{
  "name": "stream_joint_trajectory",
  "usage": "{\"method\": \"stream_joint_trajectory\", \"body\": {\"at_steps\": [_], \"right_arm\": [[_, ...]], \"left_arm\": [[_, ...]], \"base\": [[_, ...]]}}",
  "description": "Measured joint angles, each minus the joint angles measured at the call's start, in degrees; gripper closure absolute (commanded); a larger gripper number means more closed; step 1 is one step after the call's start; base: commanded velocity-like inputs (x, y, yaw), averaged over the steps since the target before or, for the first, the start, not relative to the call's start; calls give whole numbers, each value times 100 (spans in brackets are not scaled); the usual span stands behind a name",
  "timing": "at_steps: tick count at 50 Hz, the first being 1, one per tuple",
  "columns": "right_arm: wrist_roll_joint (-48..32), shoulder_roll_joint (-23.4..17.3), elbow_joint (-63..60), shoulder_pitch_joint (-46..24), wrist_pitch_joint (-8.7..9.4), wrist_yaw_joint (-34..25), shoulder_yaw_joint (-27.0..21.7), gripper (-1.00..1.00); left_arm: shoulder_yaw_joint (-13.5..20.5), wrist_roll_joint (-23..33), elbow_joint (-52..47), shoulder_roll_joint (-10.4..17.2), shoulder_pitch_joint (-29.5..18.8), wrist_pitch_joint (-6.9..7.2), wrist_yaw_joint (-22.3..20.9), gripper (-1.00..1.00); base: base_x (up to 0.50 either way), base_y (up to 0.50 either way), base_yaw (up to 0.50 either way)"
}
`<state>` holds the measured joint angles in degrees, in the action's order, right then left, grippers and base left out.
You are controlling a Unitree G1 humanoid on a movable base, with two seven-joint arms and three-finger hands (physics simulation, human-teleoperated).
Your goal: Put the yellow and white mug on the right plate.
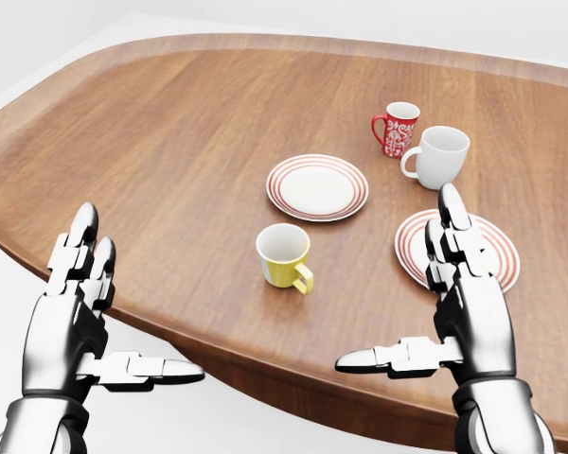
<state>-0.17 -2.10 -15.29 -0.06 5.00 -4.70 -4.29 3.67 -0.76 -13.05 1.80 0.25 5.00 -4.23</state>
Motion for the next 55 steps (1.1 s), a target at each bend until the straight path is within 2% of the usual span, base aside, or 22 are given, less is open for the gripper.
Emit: {"method": "stream_joint_trajectory", "body": {"at_steps": [8,31,43,55], "right_arm": [[-22,2,10,25,0,4,17,-100],[173,0,-129,82,0,-107,-15,-100],[46,-6,-51,60,0,-103,16,-100],[159,11,-92,119,0,-165,21,-100]], "left_arm": [[0,5,-2,0,15,0,-5,-100],[-6,13,-16,-4,32,0,-10,-100],[-6,14,-17,-3,24,0,-10,-100],[-8,17,-18,-4,26,0,-9,-100]], "base": [[3,1,0],[47,16,0],[2,1,0],[26,9,0]]}}
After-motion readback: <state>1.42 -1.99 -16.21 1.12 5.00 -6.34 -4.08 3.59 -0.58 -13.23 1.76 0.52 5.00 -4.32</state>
